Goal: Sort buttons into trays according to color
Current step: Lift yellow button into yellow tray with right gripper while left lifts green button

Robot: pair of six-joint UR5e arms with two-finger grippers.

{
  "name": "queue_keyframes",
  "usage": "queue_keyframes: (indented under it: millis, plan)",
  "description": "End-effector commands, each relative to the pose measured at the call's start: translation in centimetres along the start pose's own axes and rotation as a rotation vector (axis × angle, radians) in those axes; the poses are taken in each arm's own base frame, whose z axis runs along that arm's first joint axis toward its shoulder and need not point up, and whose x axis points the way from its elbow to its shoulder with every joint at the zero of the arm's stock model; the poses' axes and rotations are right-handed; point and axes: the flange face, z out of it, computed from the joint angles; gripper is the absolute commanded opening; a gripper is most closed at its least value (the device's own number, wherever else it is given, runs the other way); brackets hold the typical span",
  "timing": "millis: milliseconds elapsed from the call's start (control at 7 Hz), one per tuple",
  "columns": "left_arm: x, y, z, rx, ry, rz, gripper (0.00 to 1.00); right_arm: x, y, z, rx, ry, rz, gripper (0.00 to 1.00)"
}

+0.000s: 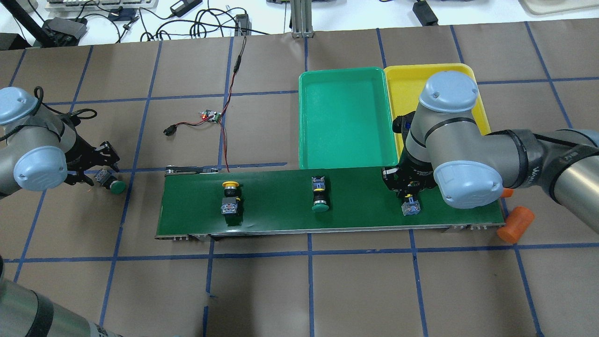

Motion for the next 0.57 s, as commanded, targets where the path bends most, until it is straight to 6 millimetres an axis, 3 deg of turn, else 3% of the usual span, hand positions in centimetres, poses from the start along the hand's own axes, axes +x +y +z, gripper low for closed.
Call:
queue_keyframes:
  millis: [0,143,286,429]
  plan:
    - [0.1,0.0,0.0,0.004,0.012,0.070,0.00,0.5,-0.5,-2.4,0.059,0.004,-0.004,0.00]
    - [0.4,0.0,-1.1,0.026,0.040,0.115,0.00,2.3,-4.0,-3.7,0.096,-0.006,0.010,0.00]
    - [1.6,-0.2,-2.7,0.062,0.091,0.214,0.00,5.2,-9.8,-5.1,0.122,-0.015,0.054,0.00]
    - [3.2,-0.5,-5.4,0.091,0.096,0.255,0.00,5.8,-14.6,-6.7,0.136,-0.001,0.010,0.00]
